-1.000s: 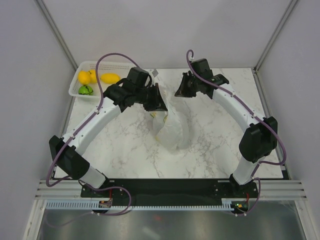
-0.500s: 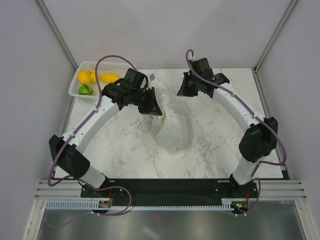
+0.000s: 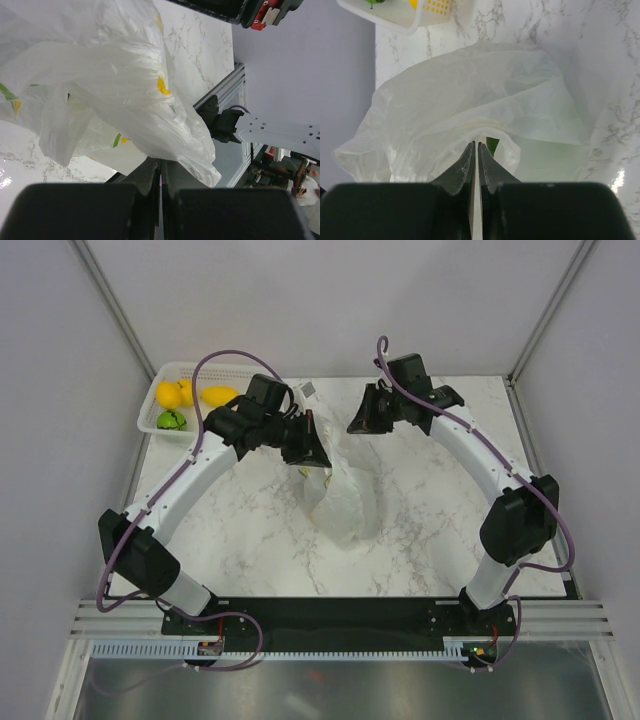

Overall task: Place the fake fruits into the plastic bag and tie a complex knot
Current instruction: Tie the plastic bag at the center of the board.

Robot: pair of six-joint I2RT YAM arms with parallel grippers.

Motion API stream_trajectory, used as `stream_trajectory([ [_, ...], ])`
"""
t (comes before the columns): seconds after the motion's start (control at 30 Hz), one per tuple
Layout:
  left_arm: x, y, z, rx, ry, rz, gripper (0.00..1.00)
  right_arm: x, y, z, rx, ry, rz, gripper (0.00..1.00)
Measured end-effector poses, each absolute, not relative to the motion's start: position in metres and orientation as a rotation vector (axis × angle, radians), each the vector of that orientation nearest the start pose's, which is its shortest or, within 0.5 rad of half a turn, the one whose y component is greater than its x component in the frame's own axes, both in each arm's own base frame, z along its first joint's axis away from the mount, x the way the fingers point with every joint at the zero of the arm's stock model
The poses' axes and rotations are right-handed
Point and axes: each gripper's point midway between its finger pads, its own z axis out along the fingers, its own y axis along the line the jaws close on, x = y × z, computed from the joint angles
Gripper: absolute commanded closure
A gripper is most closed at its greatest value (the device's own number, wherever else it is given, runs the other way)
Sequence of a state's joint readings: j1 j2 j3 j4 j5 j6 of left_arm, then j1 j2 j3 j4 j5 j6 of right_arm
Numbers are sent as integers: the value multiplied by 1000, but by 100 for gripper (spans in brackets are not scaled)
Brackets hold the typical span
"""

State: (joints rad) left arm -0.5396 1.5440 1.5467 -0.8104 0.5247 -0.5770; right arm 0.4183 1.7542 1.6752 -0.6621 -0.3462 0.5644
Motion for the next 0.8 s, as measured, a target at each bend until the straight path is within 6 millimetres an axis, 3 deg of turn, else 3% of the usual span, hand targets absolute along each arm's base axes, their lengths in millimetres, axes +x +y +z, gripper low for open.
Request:
stream_trajectory([
  [0.17, 274, -293, 265, 251, 2504, -1169, 98, 381, 267, 227, -30, 2442, 1015, 77],
  [0.33, 277, -295, 268, 268, 2476, -1213, 98, 370, 272, 222, -31, 2440, 1160, 77],
  [0.5, 282, -300, 266, 283, 2462, -1257, 98, 366, 282, 232, -55, 2400, 1285, 75],
  [0.8, 280, -301, 260, 276, 2486, -1285, 98, 368, 286, 241, -74, 2361, 1327, 76],
])
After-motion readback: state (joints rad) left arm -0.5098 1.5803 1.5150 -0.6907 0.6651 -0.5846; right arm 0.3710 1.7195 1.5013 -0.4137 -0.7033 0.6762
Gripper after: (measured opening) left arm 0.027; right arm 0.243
